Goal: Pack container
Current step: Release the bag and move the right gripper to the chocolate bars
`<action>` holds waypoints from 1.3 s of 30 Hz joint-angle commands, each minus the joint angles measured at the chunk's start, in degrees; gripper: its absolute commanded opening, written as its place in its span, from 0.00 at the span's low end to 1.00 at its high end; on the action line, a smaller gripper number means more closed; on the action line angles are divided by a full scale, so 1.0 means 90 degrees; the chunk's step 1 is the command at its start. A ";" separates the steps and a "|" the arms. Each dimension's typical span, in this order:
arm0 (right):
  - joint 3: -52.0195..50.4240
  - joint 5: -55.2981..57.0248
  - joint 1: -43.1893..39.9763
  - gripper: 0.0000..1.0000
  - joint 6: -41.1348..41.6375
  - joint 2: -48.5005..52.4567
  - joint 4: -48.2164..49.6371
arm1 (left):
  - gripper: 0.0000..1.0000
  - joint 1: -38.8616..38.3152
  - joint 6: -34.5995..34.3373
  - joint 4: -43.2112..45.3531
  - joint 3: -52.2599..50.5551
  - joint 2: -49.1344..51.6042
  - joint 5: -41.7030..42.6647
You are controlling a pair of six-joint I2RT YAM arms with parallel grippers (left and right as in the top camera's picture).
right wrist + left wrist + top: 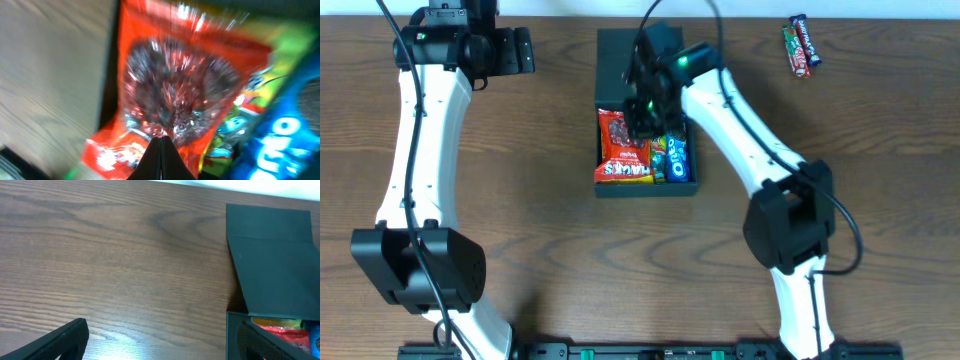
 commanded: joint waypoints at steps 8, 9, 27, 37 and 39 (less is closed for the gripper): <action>-0.0685 -0.0262 0.0216 0.01 -0.0430 0.0143 0.0498 | 0.95 0.0015 0.0022 -0.0005 0.0141 -0.0051 0.0019; -0.0668 -0.0265 0.0216 0.02 -0.0430 0.0141 0.0529 | 0.95 0.0015 0.0022 -0.0007 0.0141 -0.0051 0.0019; 0.1525 0.3111 -0.1761 0.04 -0.0634 -0.0369 0.0058 | 0.95 0.0010 0.0022 -0.0143 0.0141 -0.0051 0.0022; 0.1481 0.2589 -0.3772 0.01 -0.1481 -0.0044 0.1406 | 0.95 0.0010 0.0019 0.0000 0.0141 -0.0051 0.0022; 0.1481 0.2409 -0.3993 0.01 -0.1479 0.0126 0.1613 | 0.95 0.0010 0.0022 0.0019 0.0141 -0.0051 0.0019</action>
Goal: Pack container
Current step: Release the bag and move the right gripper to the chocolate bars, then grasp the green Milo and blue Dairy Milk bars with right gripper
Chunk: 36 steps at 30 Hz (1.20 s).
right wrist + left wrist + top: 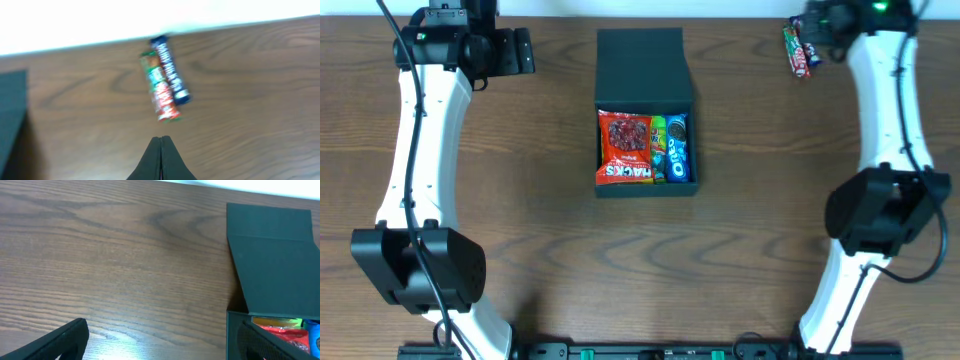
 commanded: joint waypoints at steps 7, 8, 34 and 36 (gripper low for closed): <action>0.0010 -0.0311 -0.0350 0.01 -0.0087 0.1124 0.1013 | 0.95 0.0010 0.0022 0.0044 0.0141 -0.0051 0.0019; 0.0034 -0.0313 -0.0350 0.01 0.0046 0.1290 0.1304 | 0.95 0.0010 0.0022 0.0039 0.0141 -0.0051 0.0019; 0.0066 0.0151 -0.0403 0.66 0.0119 0.2681 0.3393 | 0.95 0.0012 0.0194 0.0017 0.0141 -0.0051 -0.0005; 0.0066 0.0070 -0.0403 0.69 0.0117 0.2759 0.3478 | 0.95 0.0012 0.0194 0.0019 0.0141 -0.0051 -0.0007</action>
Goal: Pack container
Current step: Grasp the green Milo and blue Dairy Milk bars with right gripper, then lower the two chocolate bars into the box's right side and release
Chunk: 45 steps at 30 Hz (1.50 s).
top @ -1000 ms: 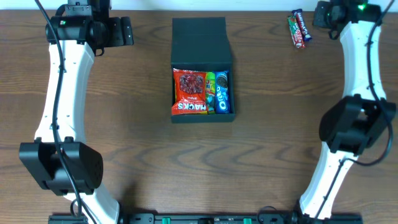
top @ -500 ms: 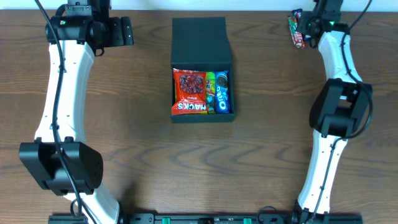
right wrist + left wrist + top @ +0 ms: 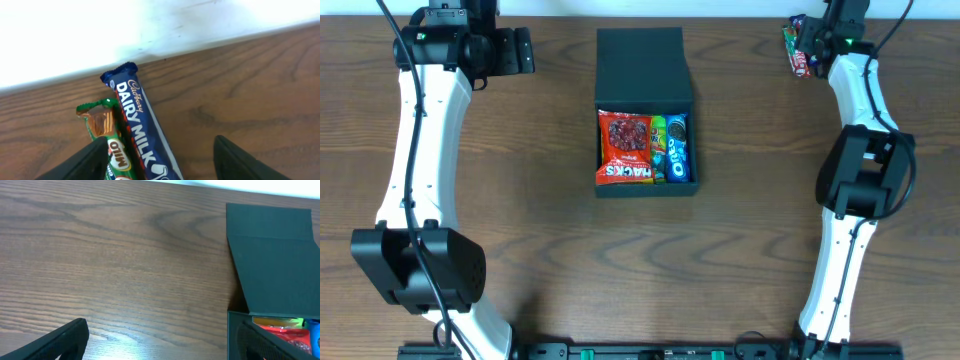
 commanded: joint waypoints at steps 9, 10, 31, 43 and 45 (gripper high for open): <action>0.0066 -0.0396 0.0002 0.88 -0.0053 0.0656 0.0682 | 0.95 0.0015 0.0114 0.0022 0.0141 -0.0051 -0.0007; 0.0066 -0.0454 0.0007 0.90 -0.0053 0.0661 0.0680 | 0.95 0.0015 0.0114 0.0019 0.0141 -0.0051 -0.0007; 0.0066 -0.0894 0.0117 0.71 -0.0631 0.0675 -0.0289 | 0.95 0.0015 0.0114 0.0019 0.0141 -0.0051 -0.0007; 0.0068 -0.0894 0.0512 0.39 -0.0622 0.0658 -0.0733 | 0.95 0.0015 0.0143 0.0017 0.0141 -0.0051 -0.0007; 0.0068 -0.0891 0.0619 0.39 -0.0546 0.0542 -0.1154 | 0.95 0.0015 0.0189 0.0017 0.0141 -0.0051 -0.0007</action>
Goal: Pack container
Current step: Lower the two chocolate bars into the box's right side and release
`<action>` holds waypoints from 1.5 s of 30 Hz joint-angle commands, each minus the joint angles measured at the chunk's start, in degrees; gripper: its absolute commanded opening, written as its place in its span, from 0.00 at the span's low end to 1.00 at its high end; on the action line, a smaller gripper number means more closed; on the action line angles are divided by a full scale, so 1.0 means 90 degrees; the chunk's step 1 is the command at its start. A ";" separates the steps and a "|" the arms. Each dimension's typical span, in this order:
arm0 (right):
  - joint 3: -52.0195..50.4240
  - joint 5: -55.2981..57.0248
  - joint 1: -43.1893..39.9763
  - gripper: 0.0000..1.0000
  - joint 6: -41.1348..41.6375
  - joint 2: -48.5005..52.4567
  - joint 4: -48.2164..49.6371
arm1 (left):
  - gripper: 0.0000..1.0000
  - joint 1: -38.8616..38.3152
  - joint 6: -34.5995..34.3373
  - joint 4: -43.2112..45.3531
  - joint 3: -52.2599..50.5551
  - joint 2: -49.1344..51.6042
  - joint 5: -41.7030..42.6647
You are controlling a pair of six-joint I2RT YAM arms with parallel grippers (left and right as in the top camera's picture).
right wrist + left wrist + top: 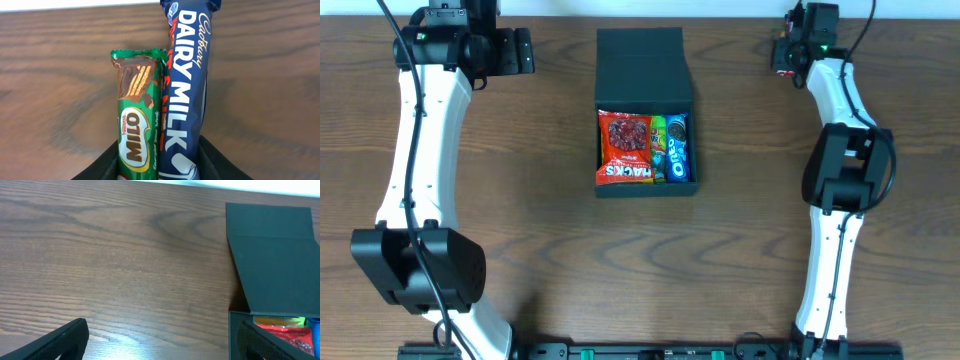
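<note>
A black box (647,190) sits mid-table with its lid (642,62) folded back; inside lie a red Hacks bag (623,146), a green pack and a blue Oreo roll (678,150). At the far right edge, my right gripper (159,165) is down over a green Milo bar (137,125) and a blue Dairy Milk bar (187,90) lying side by side, a sliver of red wrapper between them. Its fingers press against the pair's outer sides, shut on them. My left gripper (160,350) hovers open over bare wood, left of the box (232,335).
The table's far edge runs just behind the bars, with a white surface beyond it. The left arm stands along the left side of the table, and the right arm reaches up the right side.
My right gripper has come down over the two bars and its fingers, wide apart before, now clamp their sides. The left arm and the box are unchanged.
My right gripper was shut and low in the box over the Hacks bag. Then it was out of the box, shut, near the bars at the far right. Then it stood open above them, and now it is closed around the pair. The left arm never moved.
</note>
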 commanded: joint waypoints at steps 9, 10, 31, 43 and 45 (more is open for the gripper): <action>-0.0112 -0.0406 0.0469 0.32 0.0277 -0.0503 -0.1858 | 0.95 0.0015 0.0192 0.0005 0.0141 -0.0051 -0.0029; -0.0112 -0.0464 0.0500 0.31 0.0313 -0.0559 -0.2018 | 0.95 0.0015 0.0192 0.0007 0.0141 -0.0051 -0.0029; -0.0112 -0.1146 0.1630 0.17 0.1129 -0.3133 -0.4580 | 0.95 0.0015 0.0525 0.0342 0.0141 -0.0051 -0.0049; -0.0284 -0.0512 0.3237 0.04 0.2820 -0.3325 -0.5977 | 0.95 0.0015 0.0522 0.0597 0.0141 -0.0051 -0.0044; -0.0435 -0.0260 0.3480 0.08 0.3116 -0.3325 -0.6001 | 0.95 0.0015 0.0525 0.0595 0.0141 -0.0051 -0.0044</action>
